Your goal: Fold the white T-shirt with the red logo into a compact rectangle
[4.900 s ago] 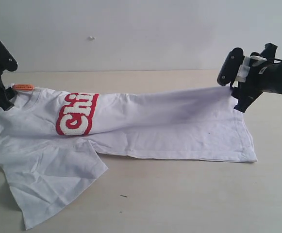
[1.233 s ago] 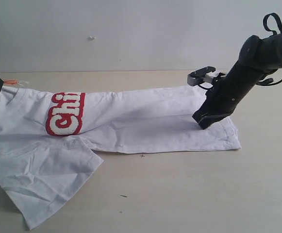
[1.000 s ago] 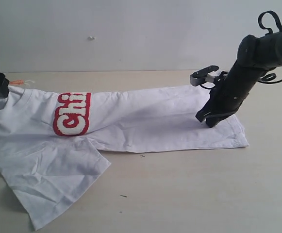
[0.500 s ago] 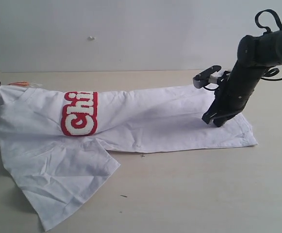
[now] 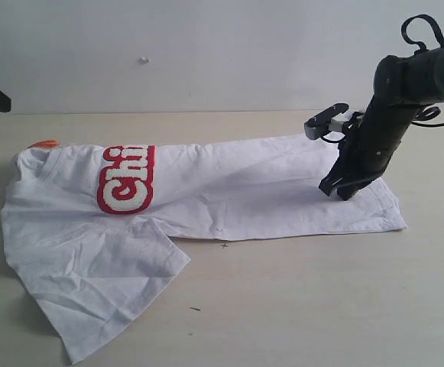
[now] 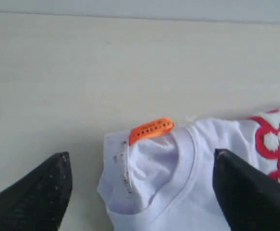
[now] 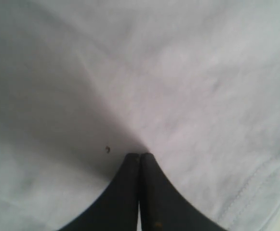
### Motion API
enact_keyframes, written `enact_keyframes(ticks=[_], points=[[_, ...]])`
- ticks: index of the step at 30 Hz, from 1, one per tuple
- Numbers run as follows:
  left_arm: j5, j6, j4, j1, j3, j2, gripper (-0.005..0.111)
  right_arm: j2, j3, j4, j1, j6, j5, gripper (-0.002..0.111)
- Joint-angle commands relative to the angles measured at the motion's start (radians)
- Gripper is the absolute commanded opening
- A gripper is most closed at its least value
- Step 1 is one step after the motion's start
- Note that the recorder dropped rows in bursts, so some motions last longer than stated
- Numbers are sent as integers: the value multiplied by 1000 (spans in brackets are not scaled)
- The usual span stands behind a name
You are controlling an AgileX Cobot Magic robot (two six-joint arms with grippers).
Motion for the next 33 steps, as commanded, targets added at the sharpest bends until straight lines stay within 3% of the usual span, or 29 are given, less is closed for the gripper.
enact_keyframes(ticks=[1,7,12,15,18,19,25,33], points=[[157,248,-17,-24,-2,-9,77,9,-8,-78,-8,-7,42,0],[152,386,-20,-131,38,-2,77,-61,-25,-17,-6,-2,46,0],[98,379,19,-222,48,21,74,-82,-25,-9,-6,-2,69,0],[90,379,32,-249,48,14,53,-82,-25,-7,-6,-2,81,0],[91,379,60,-264,48,-3,9,-82,-25,-7,-6,-2,81,0],[96,389,75,-268,48,-7,1,-82,-25,-7,-6,-2,81,0],[99,376,76,-268,48,-7,1,-82,-25,-7,-6,-2,91,0],[263,421,175,-290,56,35,0,-82,-14,65,-6,-35,95,0]])
